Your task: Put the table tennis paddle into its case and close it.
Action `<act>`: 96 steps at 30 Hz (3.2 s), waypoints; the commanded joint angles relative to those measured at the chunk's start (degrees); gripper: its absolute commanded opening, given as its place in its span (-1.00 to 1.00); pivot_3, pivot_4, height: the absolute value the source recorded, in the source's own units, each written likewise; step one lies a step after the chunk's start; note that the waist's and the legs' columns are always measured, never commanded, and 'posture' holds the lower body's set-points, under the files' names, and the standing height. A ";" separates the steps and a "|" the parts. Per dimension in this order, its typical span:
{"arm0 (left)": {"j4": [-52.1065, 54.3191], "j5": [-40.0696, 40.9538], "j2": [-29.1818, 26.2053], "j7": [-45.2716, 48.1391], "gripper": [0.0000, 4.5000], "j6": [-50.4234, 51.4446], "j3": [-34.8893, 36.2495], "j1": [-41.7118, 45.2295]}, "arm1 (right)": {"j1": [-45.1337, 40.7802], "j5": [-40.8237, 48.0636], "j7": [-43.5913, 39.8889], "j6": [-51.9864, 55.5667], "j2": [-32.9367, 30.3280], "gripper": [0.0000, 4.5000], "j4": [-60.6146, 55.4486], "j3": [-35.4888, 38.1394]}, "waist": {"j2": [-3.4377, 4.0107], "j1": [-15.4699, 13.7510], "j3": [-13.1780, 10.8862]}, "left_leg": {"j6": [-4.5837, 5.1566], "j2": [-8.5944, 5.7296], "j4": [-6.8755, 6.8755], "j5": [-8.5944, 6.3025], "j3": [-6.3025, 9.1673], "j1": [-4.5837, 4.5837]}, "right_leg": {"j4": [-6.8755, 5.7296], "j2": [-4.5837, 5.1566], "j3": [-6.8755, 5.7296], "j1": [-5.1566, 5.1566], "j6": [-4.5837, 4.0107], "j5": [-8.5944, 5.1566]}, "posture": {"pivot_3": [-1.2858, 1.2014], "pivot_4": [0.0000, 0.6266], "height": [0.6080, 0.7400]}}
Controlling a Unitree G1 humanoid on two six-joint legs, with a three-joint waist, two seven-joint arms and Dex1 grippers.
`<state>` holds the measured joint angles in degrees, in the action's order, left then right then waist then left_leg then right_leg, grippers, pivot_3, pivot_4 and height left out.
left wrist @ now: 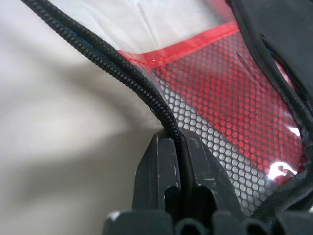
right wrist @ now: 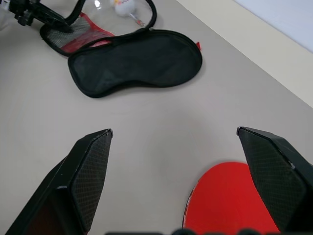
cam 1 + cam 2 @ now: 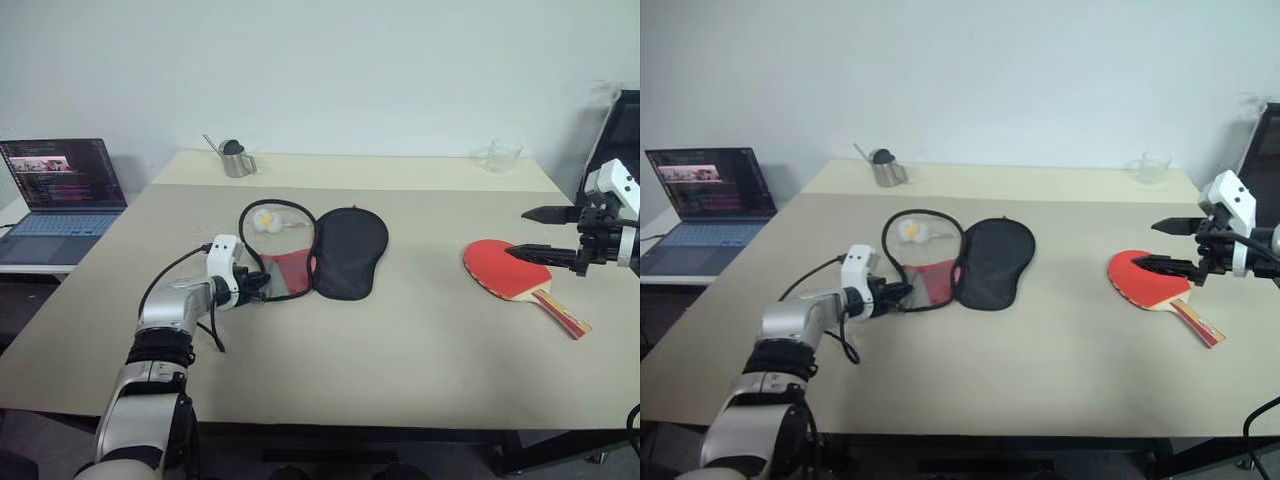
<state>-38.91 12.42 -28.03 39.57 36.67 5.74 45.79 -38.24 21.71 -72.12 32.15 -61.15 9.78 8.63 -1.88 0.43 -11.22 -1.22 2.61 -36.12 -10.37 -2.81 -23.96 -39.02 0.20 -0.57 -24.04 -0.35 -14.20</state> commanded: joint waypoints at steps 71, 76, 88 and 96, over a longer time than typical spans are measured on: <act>43.17 20.83 -19.93 29.13 0.98 6.90 0.55 -9.61 | -14.92 -23.78 17.94 7.84 6.84 1.00 38.99 -17.13 | -0.03 1.54 -0.03 | 0.01 0.09 0.16 -0.01 -0.08 0.00 | 0.05 -0.16 0.12 -0.12 -0.14 -0.10 | 0.03 -0.52 1.00; 44.21 21.77 -19.99 28.19 0.98 7.41 1.20 -10.92 | -15.64 -24.88 15.92 6.47 7.30 1.00 40.64 -18.01 | -0.03 1.52 -0.03 | 0.01 0.07 0.16 -0.02 -0.08 -0.02 | 0.06 -0.18 0.12 -0.13 -0.14 -0.10 | 0.03 -0.52 1.00; 45.72 23.07 -19.51 26.33 0.98 7.87 0.51 -11.04 | -19.88 -28.59 17.88 2.90 11.47 1.00 51.04 -18.60 | -0.03 1.54 -0.03 | 0.01 0.08 0.16 -0.02 -0.07 -0.01 | 0.06 -0.18 0.13 -0.12 -0.14 -0.09 | 0.03 -0.52 1.00; 46.14 23.40 -19.76 25.89 1.00 7.98 0.35 -11.31 | -20.81 -27.80 17.22 0.38 12.33 0.30 53.93 -17.17 | -0.04 1.60 -0.03 | 0.01 0.09 0.13 -0.01 -0.06 0.03 | 0.03 -0.18 0.12 -0.07 -0.13 -0.09 | 0.03 -0.52 1.00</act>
<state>5.11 34.87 -47.22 65.62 44.64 5.25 33.73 -57.67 -5.76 -55.09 33.38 -48.40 63.51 -9.58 -1.91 2.04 -11.25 -1.22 2.69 -36.00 -10.38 -2.87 -23.93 -38.99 0.02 -0.45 -24.11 -0.47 -14.27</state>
